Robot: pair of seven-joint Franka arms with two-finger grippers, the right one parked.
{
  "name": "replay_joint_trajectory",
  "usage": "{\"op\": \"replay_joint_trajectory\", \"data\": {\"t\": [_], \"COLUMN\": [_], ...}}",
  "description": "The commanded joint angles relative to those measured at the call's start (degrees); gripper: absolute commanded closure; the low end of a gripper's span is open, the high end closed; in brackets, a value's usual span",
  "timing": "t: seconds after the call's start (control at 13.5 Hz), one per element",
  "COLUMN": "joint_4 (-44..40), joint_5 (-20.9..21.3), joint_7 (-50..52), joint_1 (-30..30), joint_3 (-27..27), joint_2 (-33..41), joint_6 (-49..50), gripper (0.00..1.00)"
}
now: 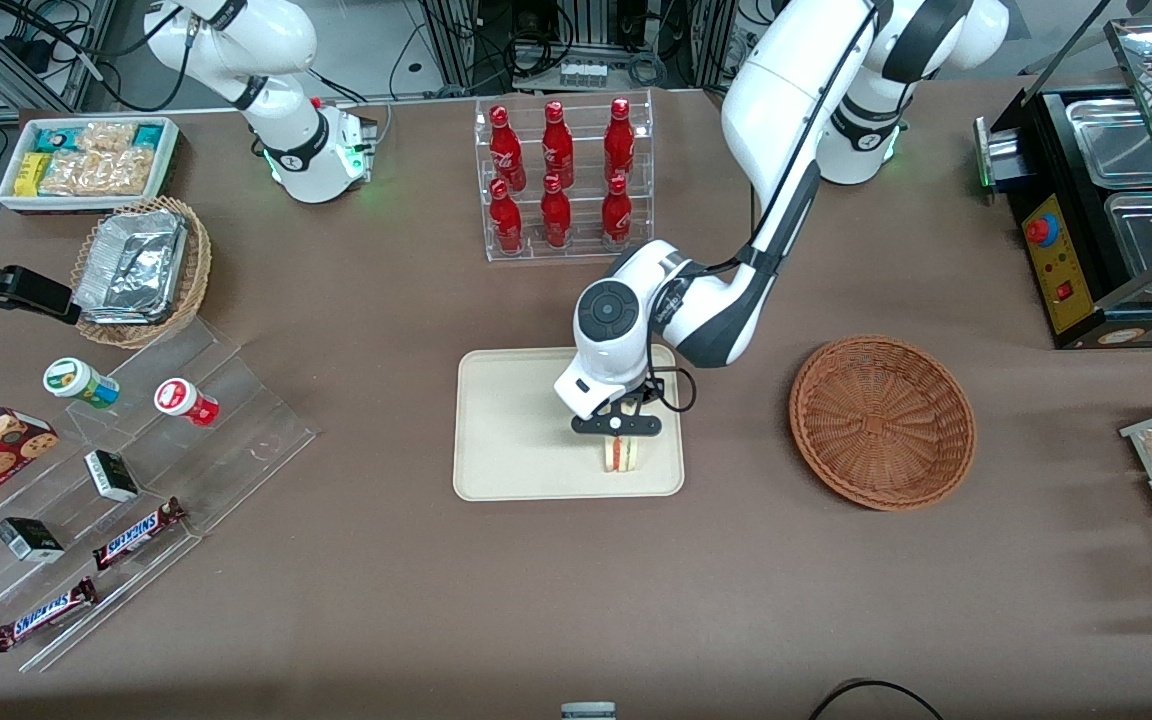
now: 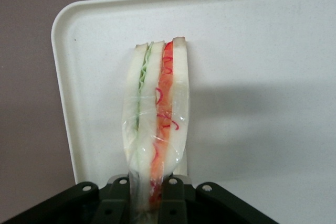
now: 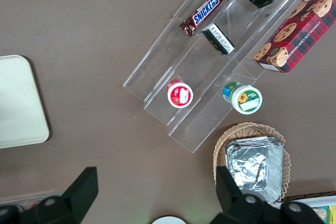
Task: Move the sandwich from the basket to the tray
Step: 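Lower the sandwich onto the tray and open the left gripper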
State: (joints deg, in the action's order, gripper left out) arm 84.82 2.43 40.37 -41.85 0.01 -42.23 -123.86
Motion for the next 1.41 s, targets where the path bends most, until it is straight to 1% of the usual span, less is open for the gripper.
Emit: {"op": "replay_joint_trajectory", "data": {"t": [0.0, 0.07, 0.59, 0.81, 0.96, 1.11, 1.33], "joint_4": [-2.11, -2.11, -2.46, -2.73, -2.73, -2.38, -2.11], "joint_5": [-0.23, -0.15, -0.41, -0.76, -4.6, -7.34, -7.79], "joint_7": [-0.11, 0.58, 0.94, 1.03, 1.29, 1.03, -0.28], "joint_1": [-0.96, -1.13, -1.57, -0.96, -0.87, -0.87, -0.78], "joint_3": [0.78, 0.78, 0.78, 0.87, 1.48, 4.54, 8.32], "joint_2": [-0.92, -1.01, 0.13, 3.02, 5.92, 8.73, 11.37], "joint_6": [0.73, 0.73, 1.34, 3.79, 7.3, 9.77, 13.73], "gripper": [0.13, 0.0, 0.0, 0.0, 0.0, 0.0, 0.0]}}
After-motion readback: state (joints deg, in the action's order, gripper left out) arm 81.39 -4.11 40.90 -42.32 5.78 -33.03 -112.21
